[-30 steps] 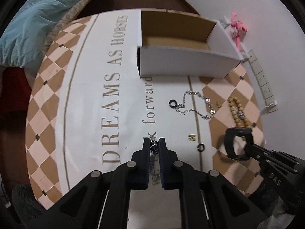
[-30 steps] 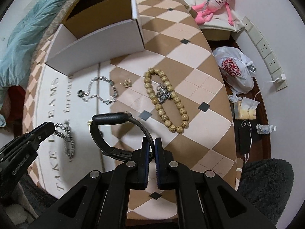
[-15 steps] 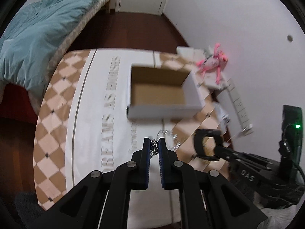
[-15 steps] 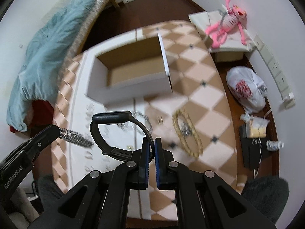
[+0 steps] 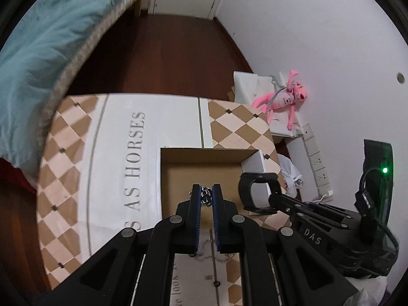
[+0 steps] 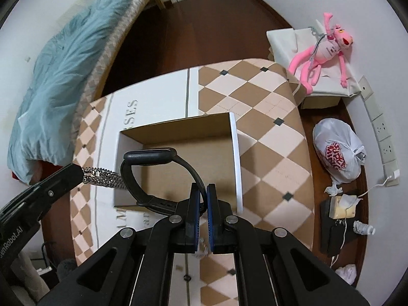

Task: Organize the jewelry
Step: 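Carry both pieces into the white box and open both tools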

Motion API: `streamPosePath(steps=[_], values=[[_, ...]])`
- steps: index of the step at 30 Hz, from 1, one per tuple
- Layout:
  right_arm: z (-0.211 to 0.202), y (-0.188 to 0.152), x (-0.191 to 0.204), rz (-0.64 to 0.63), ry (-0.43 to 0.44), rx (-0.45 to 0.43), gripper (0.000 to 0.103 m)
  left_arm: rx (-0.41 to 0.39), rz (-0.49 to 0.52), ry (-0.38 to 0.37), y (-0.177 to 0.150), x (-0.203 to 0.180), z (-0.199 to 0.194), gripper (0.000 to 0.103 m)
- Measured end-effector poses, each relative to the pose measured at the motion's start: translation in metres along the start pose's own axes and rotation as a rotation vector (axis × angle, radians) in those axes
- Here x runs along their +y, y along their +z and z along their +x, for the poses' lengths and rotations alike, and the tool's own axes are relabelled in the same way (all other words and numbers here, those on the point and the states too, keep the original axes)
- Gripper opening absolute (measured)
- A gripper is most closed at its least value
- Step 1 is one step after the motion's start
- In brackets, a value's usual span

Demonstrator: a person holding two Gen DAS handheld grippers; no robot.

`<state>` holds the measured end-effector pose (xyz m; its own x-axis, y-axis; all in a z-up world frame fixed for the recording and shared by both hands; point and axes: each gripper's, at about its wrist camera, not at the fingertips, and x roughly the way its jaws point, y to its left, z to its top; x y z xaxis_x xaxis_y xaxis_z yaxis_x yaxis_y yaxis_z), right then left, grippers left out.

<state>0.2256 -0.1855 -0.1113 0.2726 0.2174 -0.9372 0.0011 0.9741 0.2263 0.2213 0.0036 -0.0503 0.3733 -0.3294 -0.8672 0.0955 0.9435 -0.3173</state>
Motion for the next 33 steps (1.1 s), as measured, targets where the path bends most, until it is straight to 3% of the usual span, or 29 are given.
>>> streamPosePath(steps=[6,9,12,14,15,16,18,20,22,28,33], values=[[0.032,0.023,0.001,-0.035,-0.033,0.056,0.006,0.068,-0.025,0.02,0.018,0.005,0.029,0.007],[0.042,0.029,0.0,-0.04,-0.042,0.075,0.013,0.081,-0.031,0.044,0.024,0.004,0.035,0.008],[0.041,0.032,0.001,-0.038,-0.04,0.068,0.041,0.079,-0.021,0.084,0.028,0.003,0.035,0.012],[0.033,0.031,0.001,-0.041,-0.043,0.047,0.055,0.062,-0.007,0.125,0.03,0.003,0.032,0.034],[0.03,0.032,0.001,-0.043,-0.053,0.036,0.056,0.051,0.0,0.138,0.03,0.003,0.029,0.061],[0.025,0.032,0.0,-0.043,-0.063,0.024,0.059,0.033,0.002,0.153,0.029,0.005,0.025,0.082],[0.017,0.032,0.001,-0.047,-0.074,0.006,0.073,0.004,0.006,0.176,0.027,0.008,0.02,0.086],[0.009,0.029,0.002,-0.061,-0.115,-0.016,0.095,-0.009,0.01,0.213,0.022,0.011,0.017,0.088],[0.007,0.023,0.004,-0.084,-0.159,-0.022,0.096,-0.02,0.018,0.248,0.015,0.014,0.017,0.103],[0.02,0.0,0.0,-0.097,-0.222,-0.008,0.099,-0.022,0.036,0.318,-0.01,0.019,0.027,0.103],[0.025,-0.014,0.0,-0.098,-0.234,-0.014,0.099,-0.014,0.042,0.329,-0.022,0.019,0.03,0.103]])
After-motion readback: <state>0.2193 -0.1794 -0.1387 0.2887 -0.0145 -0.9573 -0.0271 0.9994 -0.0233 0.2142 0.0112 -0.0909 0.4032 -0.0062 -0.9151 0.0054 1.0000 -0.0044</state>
